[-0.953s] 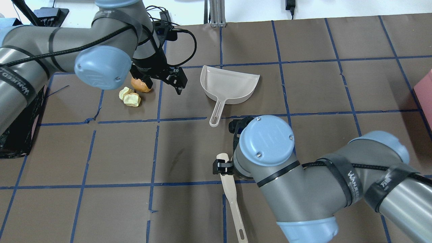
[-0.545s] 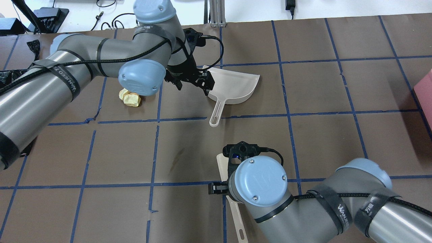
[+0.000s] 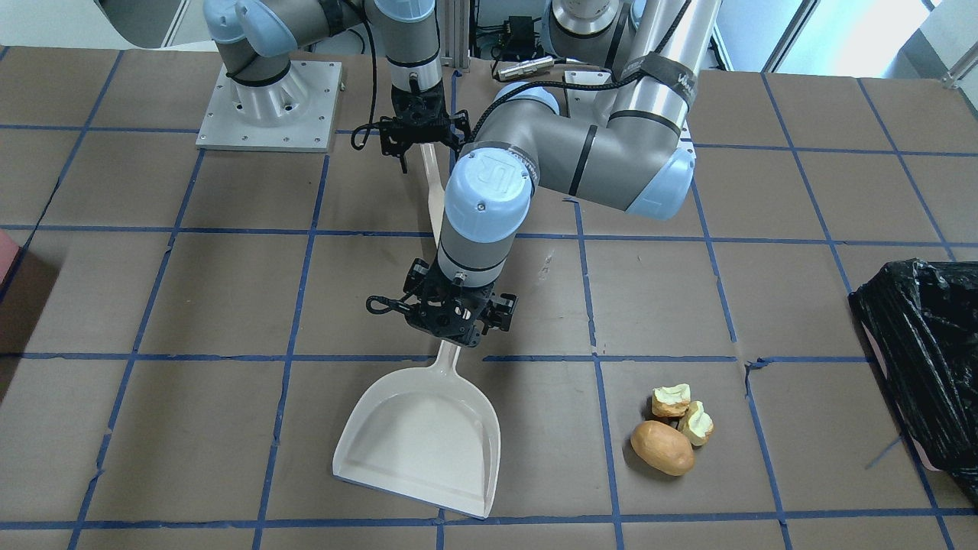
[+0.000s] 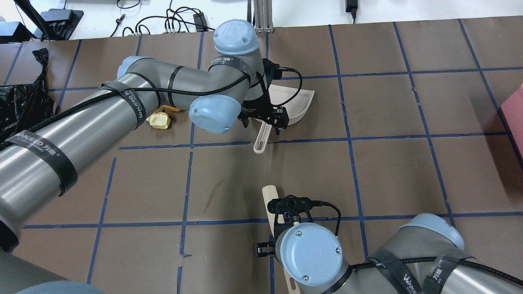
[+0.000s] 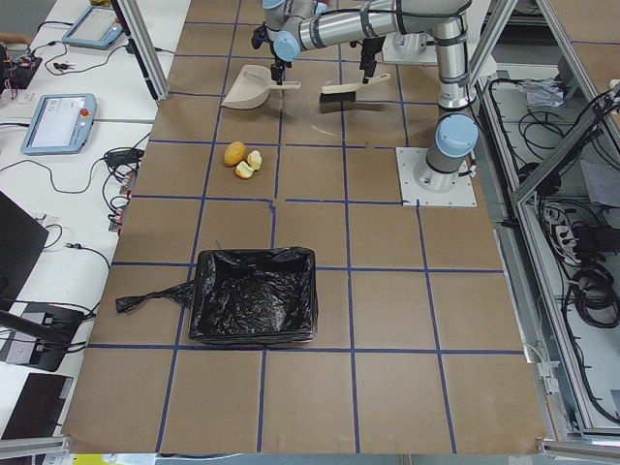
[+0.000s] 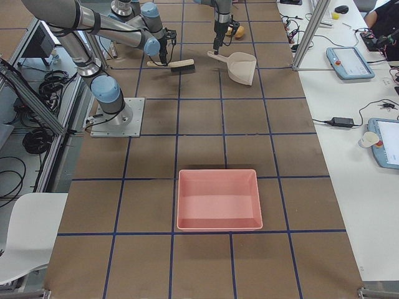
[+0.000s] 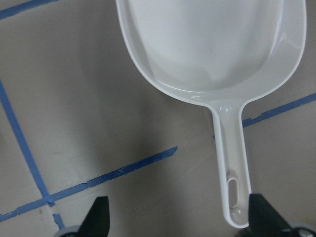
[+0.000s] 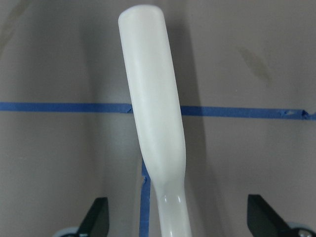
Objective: Sweep and dump trash in nearest bin
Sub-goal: 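Grasp the white dustpan handle with left gripper while right grasps brush handle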
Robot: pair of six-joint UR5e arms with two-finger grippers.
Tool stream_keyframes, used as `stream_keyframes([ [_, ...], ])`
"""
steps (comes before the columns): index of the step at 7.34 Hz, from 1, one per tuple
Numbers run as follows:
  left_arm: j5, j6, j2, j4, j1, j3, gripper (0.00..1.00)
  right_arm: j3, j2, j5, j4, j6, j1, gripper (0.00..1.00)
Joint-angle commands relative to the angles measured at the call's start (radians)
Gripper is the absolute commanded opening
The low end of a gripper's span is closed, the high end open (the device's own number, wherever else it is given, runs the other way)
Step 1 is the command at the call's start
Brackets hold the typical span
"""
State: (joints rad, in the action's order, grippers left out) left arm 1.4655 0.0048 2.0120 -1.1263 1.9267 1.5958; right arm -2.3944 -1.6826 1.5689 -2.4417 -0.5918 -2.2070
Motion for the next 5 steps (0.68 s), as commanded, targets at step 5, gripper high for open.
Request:
stream_keyframes([
  [5,0.047,-0.014,0.025,0.006,0.02,0.044,0.97,-0.102,0.007,0.079,-0.151,-0.043,-0.103,1.0],
])
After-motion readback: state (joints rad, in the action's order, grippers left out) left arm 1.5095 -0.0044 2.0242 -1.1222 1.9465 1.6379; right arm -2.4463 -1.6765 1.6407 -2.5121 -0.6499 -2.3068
